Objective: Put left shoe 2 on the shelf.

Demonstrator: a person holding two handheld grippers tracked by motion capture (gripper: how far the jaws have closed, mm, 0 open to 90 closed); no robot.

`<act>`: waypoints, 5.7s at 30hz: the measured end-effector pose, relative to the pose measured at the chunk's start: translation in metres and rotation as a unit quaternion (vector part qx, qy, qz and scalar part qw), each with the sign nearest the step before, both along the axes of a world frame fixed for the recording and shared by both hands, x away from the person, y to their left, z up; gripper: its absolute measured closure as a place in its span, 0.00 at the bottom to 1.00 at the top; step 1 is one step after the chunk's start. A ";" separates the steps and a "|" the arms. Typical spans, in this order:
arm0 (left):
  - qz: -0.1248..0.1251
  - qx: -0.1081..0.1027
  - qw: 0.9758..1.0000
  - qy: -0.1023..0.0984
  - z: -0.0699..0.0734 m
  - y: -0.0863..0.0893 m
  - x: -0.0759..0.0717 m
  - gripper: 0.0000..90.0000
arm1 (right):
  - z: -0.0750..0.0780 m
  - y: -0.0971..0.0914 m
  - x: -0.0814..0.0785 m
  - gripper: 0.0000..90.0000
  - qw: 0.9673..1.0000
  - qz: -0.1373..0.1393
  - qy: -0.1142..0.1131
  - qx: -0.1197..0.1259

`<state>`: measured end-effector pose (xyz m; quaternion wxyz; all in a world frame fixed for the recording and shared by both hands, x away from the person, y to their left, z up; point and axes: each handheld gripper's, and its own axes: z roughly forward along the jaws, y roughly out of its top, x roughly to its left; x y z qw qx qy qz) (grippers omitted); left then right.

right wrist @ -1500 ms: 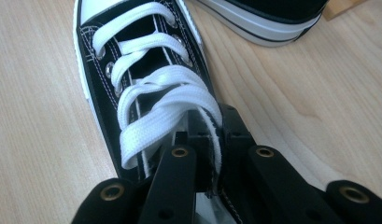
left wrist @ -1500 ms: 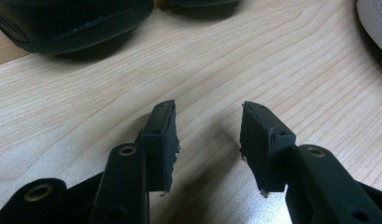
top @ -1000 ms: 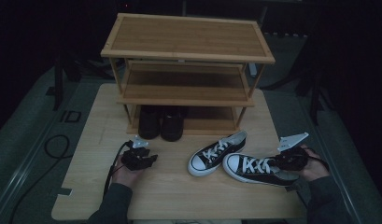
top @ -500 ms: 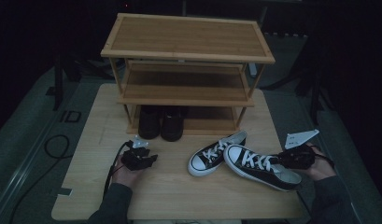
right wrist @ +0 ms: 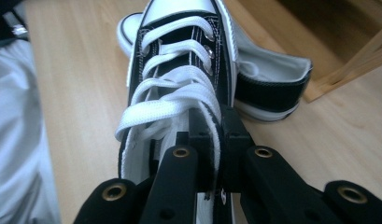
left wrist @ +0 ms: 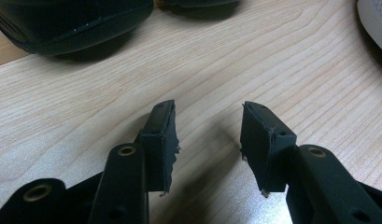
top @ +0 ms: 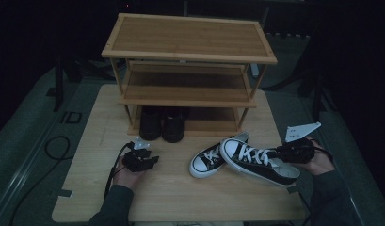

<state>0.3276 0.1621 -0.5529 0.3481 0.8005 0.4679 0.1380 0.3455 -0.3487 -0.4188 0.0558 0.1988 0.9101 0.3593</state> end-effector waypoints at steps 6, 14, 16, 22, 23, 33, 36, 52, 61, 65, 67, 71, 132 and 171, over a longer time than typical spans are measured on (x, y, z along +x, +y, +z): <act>0.000 -0.001 1.000 0.000 0.000 0.000 0.000 0.62 | 0.004 0.010 0.011 0.96 1.000 -0.005 0.005 0.009; 0.000 -0.001 1.000 0.000 0.000 0.000 0.000 0.62 | 0.010 0.032 0.022 0.96 1.000 -0.019 0.012 0.005; 0.000 -0.001 1.000 0.000 0.000 0.000 0.000 0.62 | 0.012 0.038 0.025 0.96 1.000 -0.022 0.011 0.007; 0.000 -0.002 1.000 0.000 0.000 0.000 0.000 0.62 | 0.021 0.050 0.030 0.96 0.999 -0.044 0.009 0.019; 0.000 -0.002 1.000 0.000 0.000 0.000 0.000 0.62 | 0.022 0.052 0.030 0.97 0.999 -0.052 0.005 0.017; 0.000 -0.001 1.000 0.000 0.000 0.000 0.000 0.62 | 0.036 0.064 0.033 0.97 0.996 -0.085 0.002 0.014; 0.000 -0.002 1.000 0.000 0.000 0.000 0.000 0.62 | 0.040 0.066 0.033 0.97 0.996 -0.085 0.002 0.016; -0.001 -0.001 1.000 0.000 0.000 0.000 0.000 0.62 | 0.057 0.087 0.038 0.97 0.998 -0.066 0.003 0.016; -0.001 -0.002 1.000 0.001 0.000 0.000 0.000 0.62 | 0.067 0.096 0.038 0.97 0.998 -0.053 0.000 0.024; -0.001 -0.001 1.000 0.000 0.000 0.000 0.000 0.62 | 0.073 0.098 0.039 0.97 0.998 -0.054 -0.004 0.031; -0.001 -0.002 1.000 0.001 0.000 0.000 0.000 0.62 | 0.077 0.099 0.040 0.97 0.998 -0.053 -0.007 0.036; -0.001 -0.002 1.000 0.001 0.000 0.000 0.000 0.62 | 0.083 0.103 0.043 0.97 0.997 -0.057 -0.011 0.042; -0.002 0.001 1.000 0.000 0.000 0.000 0.001 0.62 | 0.085 0.168 0.103 0.93 0.967 -0.217 -0.084 0.104; -0.026 0.013 0.999 -0.025 0.021 -0.049 0.008 1.00 | 0.102 0.113 0.080 0.84 0.956 -0.255 -0.114 0.091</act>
